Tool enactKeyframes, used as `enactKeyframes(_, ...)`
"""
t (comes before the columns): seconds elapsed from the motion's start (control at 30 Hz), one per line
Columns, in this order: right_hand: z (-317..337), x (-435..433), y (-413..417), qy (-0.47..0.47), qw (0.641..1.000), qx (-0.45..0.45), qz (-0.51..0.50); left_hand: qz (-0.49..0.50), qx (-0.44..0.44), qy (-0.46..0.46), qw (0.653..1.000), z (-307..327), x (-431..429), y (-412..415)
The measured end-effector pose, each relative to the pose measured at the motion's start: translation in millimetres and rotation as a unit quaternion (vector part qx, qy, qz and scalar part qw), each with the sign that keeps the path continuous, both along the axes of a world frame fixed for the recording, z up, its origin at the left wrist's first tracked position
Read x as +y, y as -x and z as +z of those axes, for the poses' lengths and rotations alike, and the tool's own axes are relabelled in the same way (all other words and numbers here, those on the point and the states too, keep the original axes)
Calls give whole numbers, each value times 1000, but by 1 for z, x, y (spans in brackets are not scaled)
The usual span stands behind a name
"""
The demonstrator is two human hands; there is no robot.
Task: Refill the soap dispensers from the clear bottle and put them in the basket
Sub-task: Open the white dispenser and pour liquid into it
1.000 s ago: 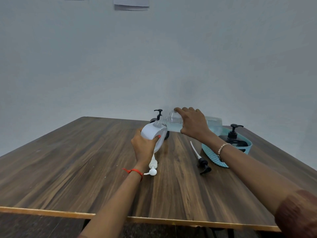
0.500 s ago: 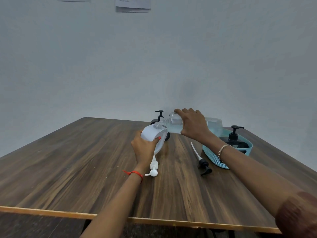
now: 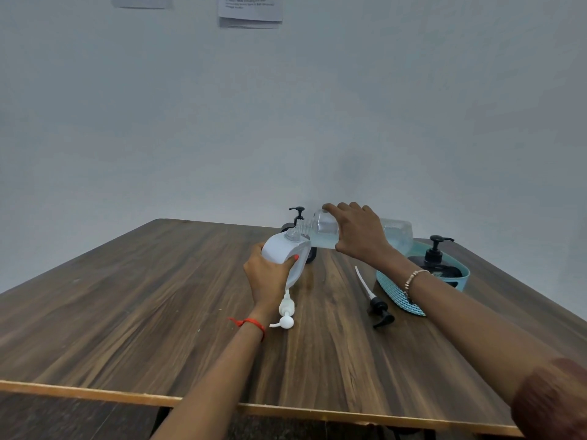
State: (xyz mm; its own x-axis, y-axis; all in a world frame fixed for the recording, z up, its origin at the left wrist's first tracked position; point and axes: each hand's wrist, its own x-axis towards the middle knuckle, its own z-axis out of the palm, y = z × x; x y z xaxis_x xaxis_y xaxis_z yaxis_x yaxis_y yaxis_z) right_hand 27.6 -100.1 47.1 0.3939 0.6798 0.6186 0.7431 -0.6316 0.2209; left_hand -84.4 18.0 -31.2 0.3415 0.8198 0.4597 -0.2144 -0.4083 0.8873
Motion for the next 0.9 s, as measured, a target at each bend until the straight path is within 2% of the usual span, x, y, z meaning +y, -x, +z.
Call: enactKeyframes(0.9, -4, 2, -1, 0, 1000, 2, 8, -10, -12, 3, 1000, -7, 4, 1)
